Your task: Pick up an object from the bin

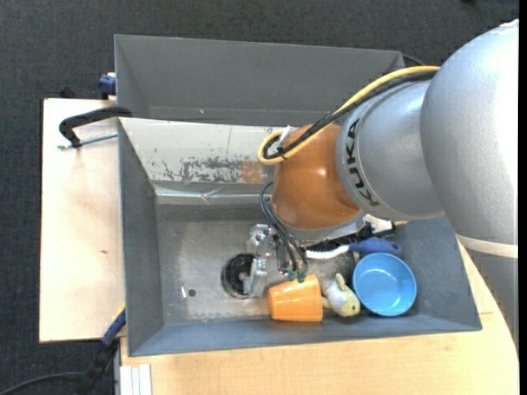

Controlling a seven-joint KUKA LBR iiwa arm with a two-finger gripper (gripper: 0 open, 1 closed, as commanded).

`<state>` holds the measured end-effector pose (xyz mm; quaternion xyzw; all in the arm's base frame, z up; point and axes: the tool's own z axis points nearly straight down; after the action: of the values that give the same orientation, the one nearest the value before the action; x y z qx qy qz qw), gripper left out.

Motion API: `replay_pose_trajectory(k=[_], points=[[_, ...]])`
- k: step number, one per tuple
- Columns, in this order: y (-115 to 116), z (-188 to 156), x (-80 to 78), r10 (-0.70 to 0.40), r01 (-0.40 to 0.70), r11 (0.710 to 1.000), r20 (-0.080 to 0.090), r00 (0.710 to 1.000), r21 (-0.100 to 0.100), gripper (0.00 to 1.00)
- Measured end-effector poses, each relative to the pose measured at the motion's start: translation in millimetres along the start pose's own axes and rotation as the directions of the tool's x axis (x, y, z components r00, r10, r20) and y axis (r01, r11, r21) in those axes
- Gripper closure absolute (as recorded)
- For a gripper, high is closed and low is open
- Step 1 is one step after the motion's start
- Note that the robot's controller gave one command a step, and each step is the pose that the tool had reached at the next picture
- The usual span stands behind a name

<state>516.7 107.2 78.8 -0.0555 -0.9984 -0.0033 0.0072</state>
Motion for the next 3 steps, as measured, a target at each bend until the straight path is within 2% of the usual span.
replay_pose_trajectory(k=[1, 2, 3], points=[[-1.4, -0.8, -10.8, 0.095, -0.095, 0.996, 0.006, 0.996, -0.003, 1.0], [8.7, -165.8, 27.6, -0.563, 0.563, 0.827, 0.019, 0.826, 0.015, 1.0], [8.2, -163.6, 28.2, -0.562, 0.562, 0.827, 0.015, 0.827, 0.013, 0.0]])
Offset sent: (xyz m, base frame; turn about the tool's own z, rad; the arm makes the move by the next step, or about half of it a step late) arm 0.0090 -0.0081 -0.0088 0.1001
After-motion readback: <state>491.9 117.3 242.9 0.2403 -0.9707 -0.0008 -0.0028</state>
